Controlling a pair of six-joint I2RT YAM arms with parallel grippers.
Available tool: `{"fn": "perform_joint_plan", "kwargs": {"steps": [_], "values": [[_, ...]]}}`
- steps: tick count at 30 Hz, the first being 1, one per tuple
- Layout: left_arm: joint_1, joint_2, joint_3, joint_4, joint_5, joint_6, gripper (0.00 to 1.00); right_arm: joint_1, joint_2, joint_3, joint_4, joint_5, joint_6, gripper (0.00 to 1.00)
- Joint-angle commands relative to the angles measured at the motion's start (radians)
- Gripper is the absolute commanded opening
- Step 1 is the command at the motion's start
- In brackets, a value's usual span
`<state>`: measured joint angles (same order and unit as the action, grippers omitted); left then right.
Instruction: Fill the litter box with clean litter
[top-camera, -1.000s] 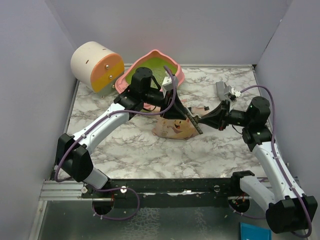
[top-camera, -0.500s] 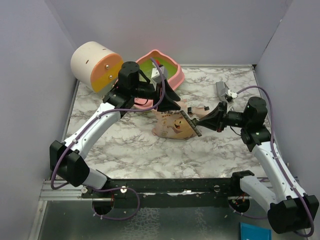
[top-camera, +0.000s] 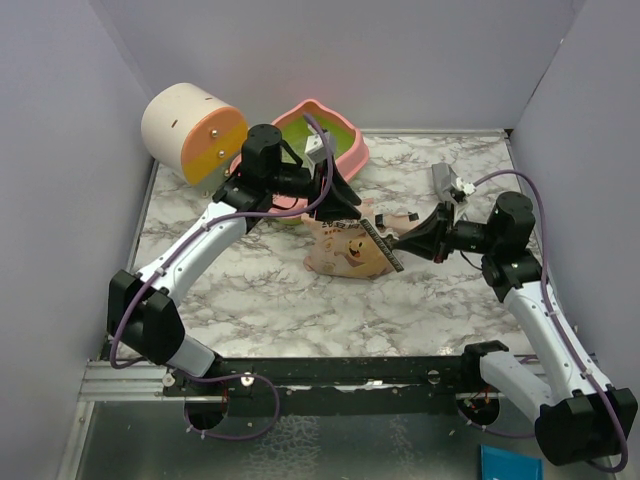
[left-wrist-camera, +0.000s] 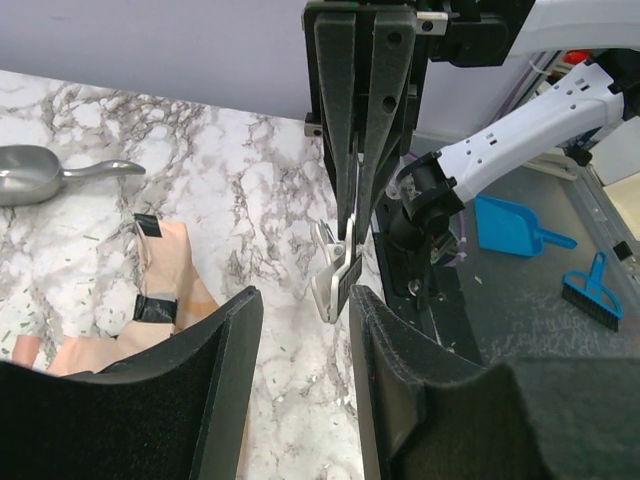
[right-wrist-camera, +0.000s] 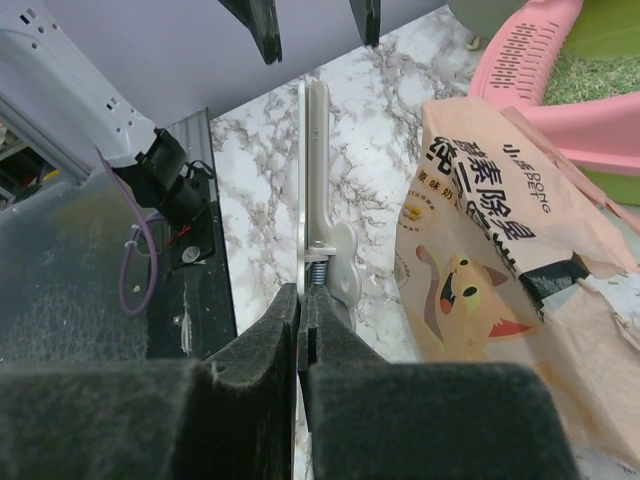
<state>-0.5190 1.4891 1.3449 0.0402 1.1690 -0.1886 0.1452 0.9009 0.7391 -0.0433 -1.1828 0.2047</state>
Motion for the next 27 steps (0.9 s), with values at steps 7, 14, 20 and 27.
{"fn": "perform_joint_plan", "kwargs": {"steps": [7, 14, 20, 27], "values": [[-0.031, 0.036, -0.048, 0.105, 0.085, -0.075, 0.4, 0.007, 0.034, 0.062, 0.072, -0.012, 0.025, 0.01], [-0.039, 0.049, -0.066, 0.192, 0.082, -0.138, 0.35, 0.01, 0.042, 0.062, 0.086, -0.014, 0.031, 0.01], [-0.042, 0.071, -0.063, 0.227, 0.08, -0.167, 0.18, 0.017, 0.057, 0.06, 0.087, -0.022, 0.032, 0.01], [-0.042, 0.067, -0.078, 0.236, 0.082, -0.161, 0.0, 0.019, 0.06, 0.064, 0.052, 0.017, 0.029, 0.08]]}}
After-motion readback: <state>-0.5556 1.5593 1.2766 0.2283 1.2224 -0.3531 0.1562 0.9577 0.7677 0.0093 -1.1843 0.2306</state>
